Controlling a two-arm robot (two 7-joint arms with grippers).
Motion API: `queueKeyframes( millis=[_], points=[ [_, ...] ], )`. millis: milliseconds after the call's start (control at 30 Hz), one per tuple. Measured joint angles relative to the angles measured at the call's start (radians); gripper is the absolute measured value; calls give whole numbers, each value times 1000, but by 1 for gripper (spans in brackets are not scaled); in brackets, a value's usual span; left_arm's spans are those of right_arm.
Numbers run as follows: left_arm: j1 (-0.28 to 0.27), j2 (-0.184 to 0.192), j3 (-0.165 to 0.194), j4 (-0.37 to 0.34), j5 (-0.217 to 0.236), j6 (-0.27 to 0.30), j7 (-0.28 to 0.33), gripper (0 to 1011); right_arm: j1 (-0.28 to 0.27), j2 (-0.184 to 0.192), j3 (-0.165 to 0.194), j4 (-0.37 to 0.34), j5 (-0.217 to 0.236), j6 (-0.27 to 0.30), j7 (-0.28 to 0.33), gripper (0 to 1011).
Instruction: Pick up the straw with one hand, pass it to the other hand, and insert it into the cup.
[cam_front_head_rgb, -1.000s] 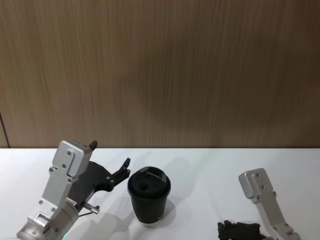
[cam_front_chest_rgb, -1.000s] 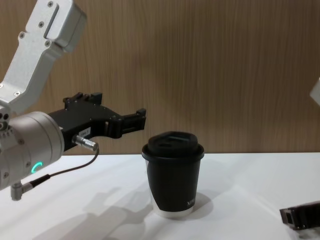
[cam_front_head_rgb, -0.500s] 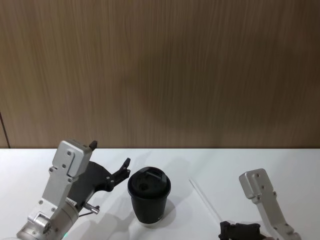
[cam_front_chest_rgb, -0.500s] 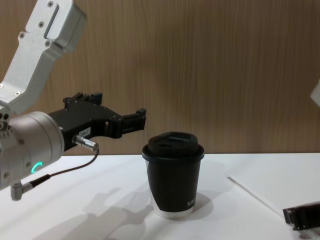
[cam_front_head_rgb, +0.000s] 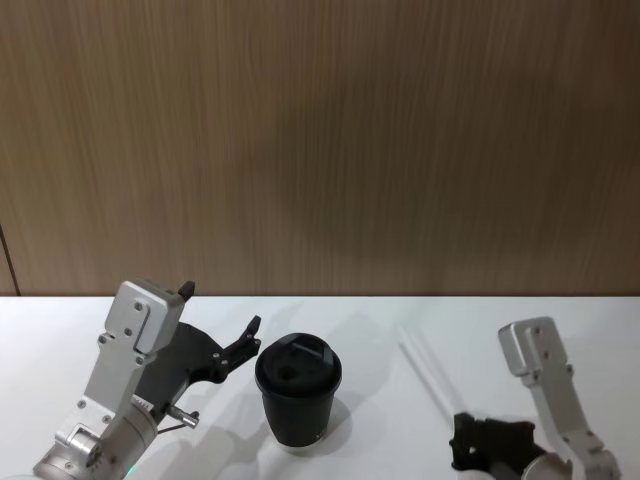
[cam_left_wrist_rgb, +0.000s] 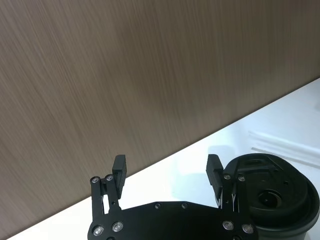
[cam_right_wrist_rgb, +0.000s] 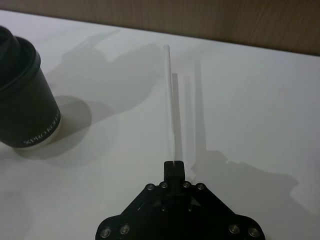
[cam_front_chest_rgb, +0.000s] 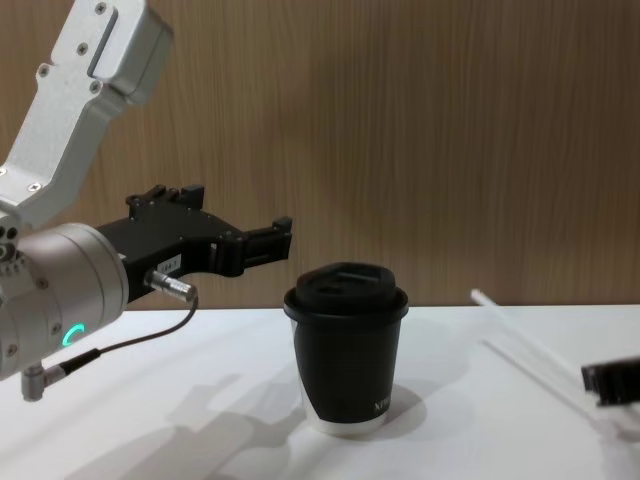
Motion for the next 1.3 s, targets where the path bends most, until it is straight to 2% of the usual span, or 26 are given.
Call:
queueKeyframes(
  millis=[367, 800, 833, 1033, 1067, 1233, 1300],
  points=[
    [0, 0, 0, 0, 0, 0, 0, 1003, 4, -12, 32, -38, -8, -94, -8, 0],
    [0, 0, 0, 0, 0, 0, 0, 1003, -3, -16, 69, -63, 2, -279, 37, 0],
    [0, 0, 0, 0, 0, 0, 0, 1003, -4, -16, 73, -64, 9, -309, 50, 0],
    [0, 0, 0, 0, 0, 0, 0, 1004, -8, -16, 83, -64, 35, -402, 93, 0],
    [0, 0, 0, 0, 0, 0, 0, 1003, -9, -17, 85, -63, 45, -433, 109, 0],
    [0, 0, 0, 0, 0, 0, 0, 1003, -9, -17, 89, -58, 90, -512, 164, 0],
    [0, 0, 0, 0, 0, 0, 0, 1003, -8, -18, 90, -56, 105, -528, 180, 0]
  ],
)
